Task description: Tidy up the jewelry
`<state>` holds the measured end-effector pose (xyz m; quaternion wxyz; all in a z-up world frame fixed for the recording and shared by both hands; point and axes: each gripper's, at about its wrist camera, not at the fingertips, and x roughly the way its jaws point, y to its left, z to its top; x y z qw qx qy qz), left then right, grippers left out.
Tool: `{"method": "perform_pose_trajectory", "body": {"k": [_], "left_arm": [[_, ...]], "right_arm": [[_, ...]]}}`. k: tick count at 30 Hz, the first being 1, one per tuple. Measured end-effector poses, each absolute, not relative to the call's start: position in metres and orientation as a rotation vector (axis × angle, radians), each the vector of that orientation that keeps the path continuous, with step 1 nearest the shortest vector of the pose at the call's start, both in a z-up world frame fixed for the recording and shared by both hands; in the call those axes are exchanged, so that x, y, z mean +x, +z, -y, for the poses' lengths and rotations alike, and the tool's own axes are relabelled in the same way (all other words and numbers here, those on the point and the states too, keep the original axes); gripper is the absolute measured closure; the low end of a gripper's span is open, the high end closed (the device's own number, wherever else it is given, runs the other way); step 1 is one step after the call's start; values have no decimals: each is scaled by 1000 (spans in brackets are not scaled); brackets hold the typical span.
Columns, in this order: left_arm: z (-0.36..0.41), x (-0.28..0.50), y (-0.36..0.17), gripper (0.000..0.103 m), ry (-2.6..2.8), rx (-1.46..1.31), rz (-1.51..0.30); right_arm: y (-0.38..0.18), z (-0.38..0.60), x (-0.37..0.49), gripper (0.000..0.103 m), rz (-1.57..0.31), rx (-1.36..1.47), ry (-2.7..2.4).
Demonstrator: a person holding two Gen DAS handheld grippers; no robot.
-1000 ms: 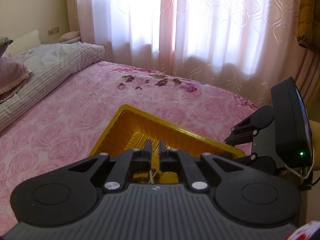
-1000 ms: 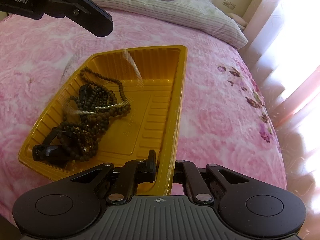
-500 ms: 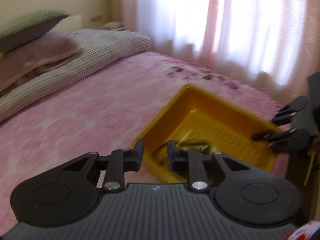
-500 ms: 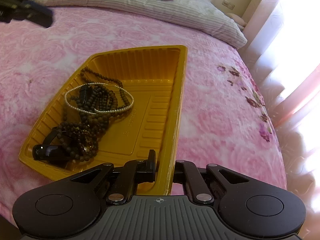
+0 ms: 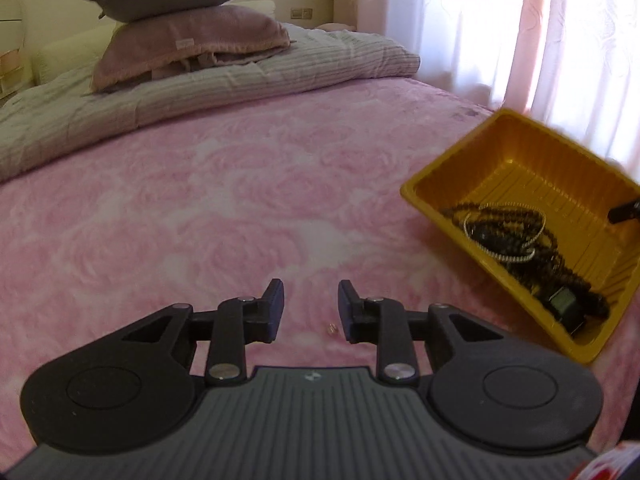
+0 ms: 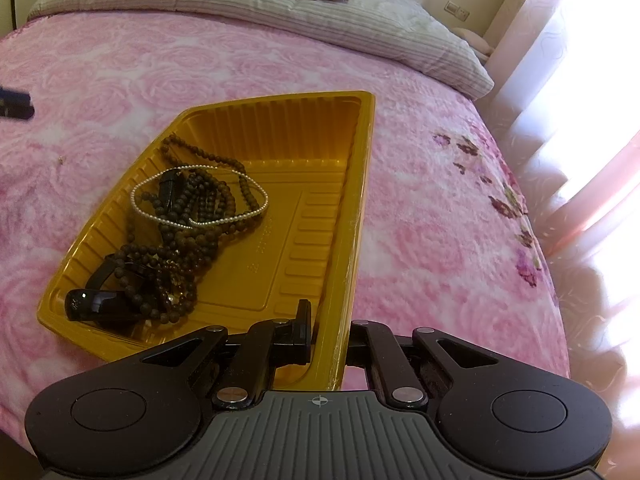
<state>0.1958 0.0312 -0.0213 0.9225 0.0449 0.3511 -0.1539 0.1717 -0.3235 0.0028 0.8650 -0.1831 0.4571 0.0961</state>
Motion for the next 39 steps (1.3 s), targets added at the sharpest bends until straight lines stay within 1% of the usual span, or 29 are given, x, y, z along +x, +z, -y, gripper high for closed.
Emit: {"method": "perform_pose_trajectory", "body": {"k": [4,14,19,21,22,27,39], "left_arm": [[-24,193,-44,77,-318,43,-720],[-7,202,-81,78,-308,108,-744],[-4,207,-86,87,-304,107,-749],[-5,209,-87,94,-294,103,-755],[-5,210,-87,96,-290,99,-759],[-6,206,-78,96,-281,91,-759],[14,185,-23,96,-316,58,-699]], "right_arm": [[3,324,172,96,-957,-382,201],[1,327,173,96,-961,-369,195],[1,327,173,96,-962,-369,196],[1,327,173,96,-962,-368,195],[1,327,173,96,-961,-368,194],[0,326,172,96,-958,-369,192],[0,325,171,96,-950,-372,198]]}}
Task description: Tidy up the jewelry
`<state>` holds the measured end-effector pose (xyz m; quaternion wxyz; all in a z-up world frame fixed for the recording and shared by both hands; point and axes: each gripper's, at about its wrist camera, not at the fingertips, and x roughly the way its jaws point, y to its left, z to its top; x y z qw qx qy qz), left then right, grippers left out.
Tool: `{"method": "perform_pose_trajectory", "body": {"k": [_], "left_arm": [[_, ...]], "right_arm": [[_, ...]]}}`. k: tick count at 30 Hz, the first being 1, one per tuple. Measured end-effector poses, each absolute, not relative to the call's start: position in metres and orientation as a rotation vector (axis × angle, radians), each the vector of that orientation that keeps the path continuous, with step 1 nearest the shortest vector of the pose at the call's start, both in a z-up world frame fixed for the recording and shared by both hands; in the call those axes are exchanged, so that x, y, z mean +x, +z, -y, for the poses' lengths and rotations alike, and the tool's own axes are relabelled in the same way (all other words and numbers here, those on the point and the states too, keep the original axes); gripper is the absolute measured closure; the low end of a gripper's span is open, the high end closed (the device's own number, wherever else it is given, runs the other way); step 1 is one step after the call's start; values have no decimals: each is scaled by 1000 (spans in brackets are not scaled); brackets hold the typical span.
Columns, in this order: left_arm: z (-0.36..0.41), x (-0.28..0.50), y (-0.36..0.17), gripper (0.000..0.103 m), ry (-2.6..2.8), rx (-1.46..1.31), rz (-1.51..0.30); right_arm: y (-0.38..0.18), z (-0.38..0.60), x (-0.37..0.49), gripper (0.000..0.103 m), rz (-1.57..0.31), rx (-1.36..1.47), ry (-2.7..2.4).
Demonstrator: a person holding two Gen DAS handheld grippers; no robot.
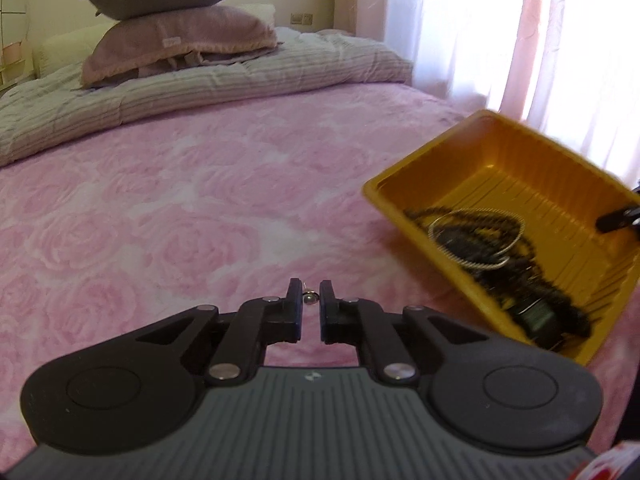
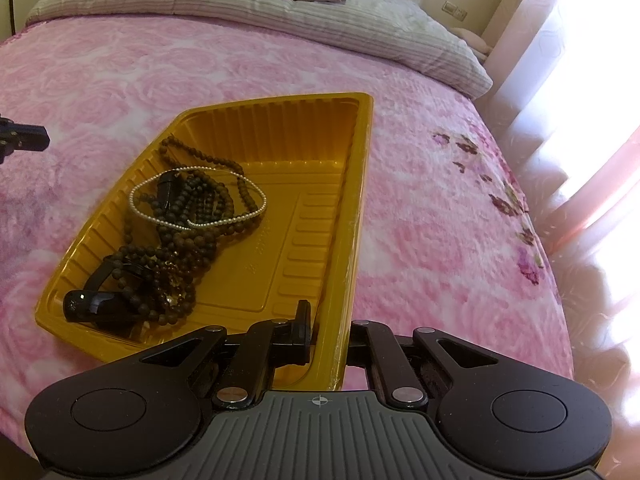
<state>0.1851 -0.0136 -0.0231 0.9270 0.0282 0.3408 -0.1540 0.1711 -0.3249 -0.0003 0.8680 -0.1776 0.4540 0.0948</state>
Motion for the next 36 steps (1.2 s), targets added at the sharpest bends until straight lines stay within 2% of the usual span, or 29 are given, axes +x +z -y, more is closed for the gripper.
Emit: {"method": "perform_pose_trajectory", "body": {"k": [17,36], "left_arm": [[71,172,17,96,-468,33,-648],[151,177,19,96,-624,54,-675]], "right_arm": [[-6,338,175,96,-954,-312,215],[-22,372,186,96,-959,-184,321]]}}
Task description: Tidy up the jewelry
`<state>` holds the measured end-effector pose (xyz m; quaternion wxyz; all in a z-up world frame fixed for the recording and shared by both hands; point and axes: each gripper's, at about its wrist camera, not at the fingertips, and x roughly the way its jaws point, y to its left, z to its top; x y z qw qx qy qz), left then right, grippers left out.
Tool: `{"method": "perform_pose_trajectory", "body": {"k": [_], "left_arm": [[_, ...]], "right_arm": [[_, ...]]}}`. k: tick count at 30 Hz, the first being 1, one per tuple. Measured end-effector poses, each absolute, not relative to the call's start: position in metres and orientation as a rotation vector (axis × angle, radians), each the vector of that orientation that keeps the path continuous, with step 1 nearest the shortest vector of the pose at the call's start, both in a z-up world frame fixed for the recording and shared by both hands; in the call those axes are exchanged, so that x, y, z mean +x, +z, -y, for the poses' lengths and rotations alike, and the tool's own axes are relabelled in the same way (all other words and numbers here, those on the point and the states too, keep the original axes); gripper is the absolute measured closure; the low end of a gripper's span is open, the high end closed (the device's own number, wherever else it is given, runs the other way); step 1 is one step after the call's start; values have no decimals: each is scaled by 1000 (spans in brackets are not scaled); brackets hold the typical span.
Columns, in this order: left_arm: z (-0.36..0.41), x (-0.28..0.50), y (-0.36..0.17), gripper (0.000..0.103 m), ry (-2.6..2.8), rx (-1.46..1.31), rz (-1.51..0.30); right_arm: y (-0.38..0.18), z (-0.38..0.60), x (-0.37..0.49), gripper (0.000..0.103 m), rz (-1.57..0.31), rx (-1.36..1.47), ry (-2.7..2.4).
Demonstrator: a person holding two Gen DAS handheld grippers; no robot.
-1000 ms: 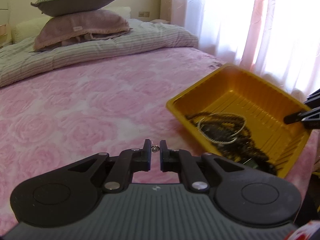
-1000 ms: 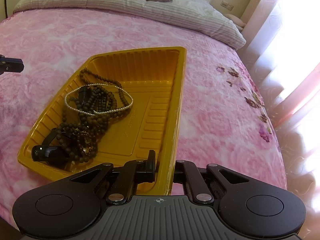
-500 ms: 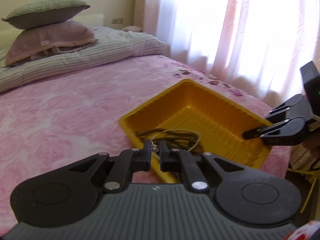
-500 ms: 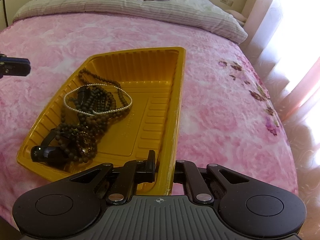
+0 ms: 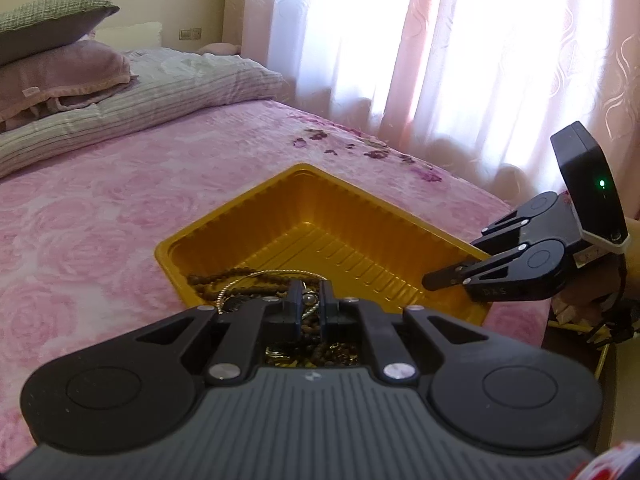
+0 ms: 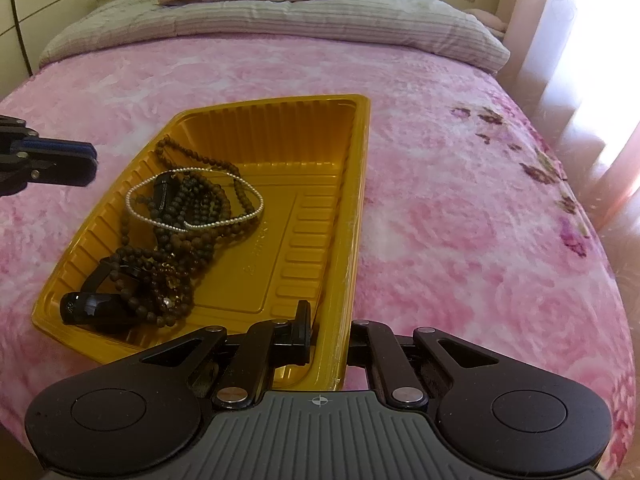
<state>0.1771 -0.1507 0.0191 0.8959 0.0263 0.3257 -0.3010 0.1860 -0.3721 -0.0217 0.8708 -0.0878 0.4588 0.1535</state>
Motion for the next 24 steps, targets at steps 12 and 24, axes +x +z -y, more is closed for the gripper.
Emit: {"method": "perform_pose_trajectory", "body": {"k": [12,24], "left_arm": [[159,185,6,95,-611,68,-732],[121,179,11,77,-526,3,-717]], "right_arm": [[-29,382,188,95,-955,-132,328],[-32,386,187,95,-947,-90,321]]}}
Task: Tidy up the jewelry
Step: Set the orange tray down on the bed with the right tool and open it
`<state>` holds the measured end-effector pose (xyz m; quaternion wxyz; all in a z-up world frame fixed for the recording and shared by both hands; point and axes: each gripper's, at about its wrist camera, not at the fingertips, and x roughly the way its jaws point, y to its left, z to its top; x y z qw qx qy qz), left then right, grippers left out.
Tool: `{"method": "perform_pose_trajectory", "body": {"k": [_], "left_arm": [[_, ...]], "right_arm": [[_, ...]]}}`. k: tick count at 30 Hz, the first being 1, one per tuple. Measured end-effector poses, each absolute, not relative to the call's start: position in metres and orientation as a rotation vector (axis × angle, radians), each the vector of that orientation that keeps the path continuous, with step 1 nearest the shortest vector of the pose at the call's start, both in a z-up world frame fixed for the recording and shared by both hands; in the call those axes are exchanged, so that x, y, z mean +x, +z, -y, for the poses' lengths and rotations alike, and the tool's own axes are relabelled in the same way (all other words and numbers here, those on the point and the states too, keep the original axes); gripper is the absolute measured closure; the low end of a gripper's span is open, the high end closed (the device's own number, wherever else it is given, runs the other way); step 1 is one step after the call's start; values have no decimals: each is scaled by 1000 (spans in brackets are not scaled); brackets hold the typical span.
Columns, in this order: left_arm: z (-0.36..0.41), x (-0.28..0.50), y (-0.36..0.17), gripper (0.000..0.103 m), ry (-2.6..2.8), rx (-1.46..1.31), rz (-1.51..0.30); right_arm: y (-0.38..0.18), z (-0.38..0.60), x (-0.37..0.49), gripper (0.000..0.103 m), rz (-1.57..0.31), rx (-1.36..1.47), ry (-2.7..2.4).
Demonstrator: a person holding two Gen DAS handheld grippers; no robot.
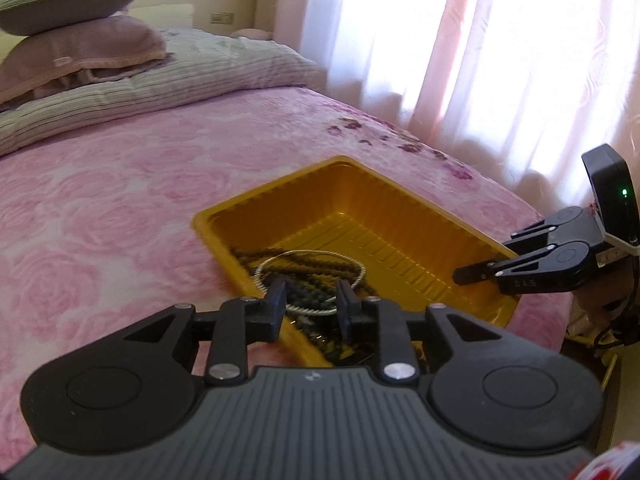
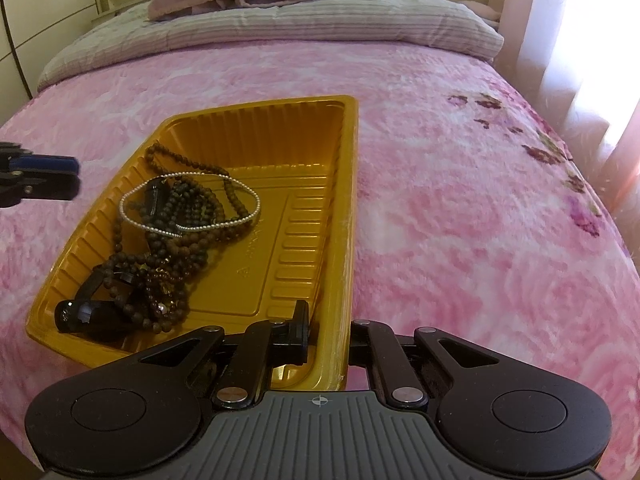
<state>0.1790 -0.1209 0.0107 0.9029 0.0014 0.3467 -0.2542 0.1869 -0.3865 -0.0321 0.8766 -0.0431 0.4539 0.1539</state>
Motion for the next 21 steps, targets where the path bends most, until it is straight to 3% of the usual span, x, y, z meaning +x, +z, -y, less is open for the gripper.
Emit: {"method": "perform_pose_trajectory", "body": {"k": [7,12,13,14,15,16,18,21], "left_arm": [[89,164,8,74,-435,-36,-727],[79,156,6,63,-385,-52,-734],[77,155,5,62,-380,-52,-737],[76,153,5,56,-373,-56,-740],[75,152,4,47,-366,-62,-741],[73,150,4,41,-360,-69,-739],[72,146,4,26,-343,-79,-733],[71,142,2,13,-324,-87,-736]], "right_arm": [[-33,393,187,95,-942,-35,321],[-34,403,186,93,-938,69,309],[-34,406,185,88,-933,99,306],[-32,410,184,65,-923,132,302],[-31,415,182,32,-908,165,302],[-28,420,178,24,-880,204,299],[-25,428,175,21,-861,264,303],[-22,444,169,21,-851,384,269]]}}
